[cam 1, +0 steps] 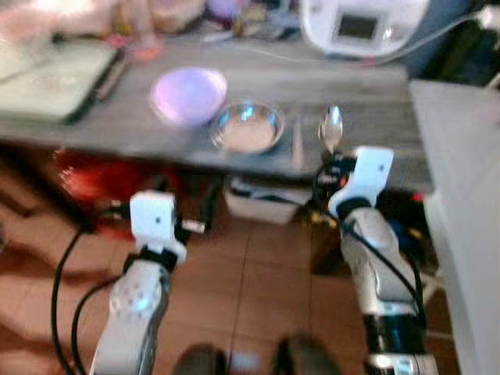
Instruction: Setting the table
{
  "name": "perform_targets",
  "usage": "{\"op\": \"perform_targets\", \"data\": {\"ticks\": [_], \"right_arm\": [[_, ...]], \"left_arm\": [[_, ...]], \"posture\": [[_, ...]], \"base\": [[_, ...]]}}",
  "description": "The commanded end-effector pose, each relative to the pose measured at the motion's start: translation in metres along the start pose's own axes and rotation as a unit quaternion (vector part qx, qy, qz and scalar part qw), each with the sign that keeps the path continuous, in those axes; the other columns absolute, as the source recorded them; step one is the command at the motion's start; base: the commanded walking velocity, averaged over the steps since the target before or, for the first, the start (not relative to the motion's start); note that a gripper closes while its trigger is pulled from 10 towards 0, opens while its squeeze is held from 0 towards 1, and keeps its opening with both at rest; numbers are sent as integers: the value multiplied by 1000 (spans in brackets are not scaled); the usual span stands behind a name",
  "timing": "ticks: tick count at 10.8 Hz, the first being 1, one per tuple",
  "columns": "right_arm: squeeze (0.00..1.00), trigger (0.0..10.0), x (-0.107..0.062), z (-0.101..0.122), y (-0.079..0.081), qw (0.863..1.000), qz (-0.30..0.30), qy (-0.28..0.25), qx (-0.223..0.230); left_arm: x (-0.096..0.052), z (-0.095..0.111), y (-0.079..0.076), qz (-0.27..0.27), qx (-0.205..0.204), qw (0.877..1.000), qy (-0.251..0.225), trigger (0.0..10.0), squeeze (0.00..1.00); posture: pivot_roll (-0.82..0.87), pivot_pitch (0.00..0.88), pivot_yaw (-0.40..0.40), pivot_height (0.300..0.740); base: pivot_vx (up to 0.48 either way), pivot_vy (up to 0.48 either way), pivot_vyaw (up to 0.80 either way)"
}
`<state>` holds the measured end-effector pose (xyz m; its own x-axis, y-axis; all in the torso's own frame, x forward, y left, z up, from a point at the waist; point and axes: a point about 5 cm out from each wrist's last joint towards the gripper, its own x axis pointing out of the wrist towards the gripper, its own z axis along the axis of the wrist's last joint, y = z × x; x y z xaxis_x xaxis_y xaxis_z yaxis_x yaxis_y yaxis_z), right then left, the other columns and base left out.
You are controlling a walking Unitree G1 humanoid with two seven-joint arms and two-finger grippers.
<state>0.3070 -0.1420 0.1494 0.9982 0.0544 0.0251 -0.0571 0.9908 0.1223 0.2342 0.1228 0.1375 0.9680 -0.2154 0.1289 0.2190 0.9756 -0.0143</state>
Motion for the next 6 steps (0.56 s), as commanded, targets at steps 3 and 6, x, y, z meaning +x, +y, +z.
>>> {"op": "perform_targets", "data": {"ticks": [3, 6], "right_arm": [[0, 10000, 0, 2, -13, 999, -35, -3, -5], [0, 10000, 2, -2, -11, 999, -40, 10, 19]], "left_arm": [[-2, 2, -1, -3, -4, 1000, 0, 10000, 0], [-11, -1, 10, 28, 9, 1000, 9, 10000, 0]], "posture": [[53, 152, 19, 740], [60, 152, 19, 740]], "base": [[248, 90, -240], [0, 0, -179]]}}
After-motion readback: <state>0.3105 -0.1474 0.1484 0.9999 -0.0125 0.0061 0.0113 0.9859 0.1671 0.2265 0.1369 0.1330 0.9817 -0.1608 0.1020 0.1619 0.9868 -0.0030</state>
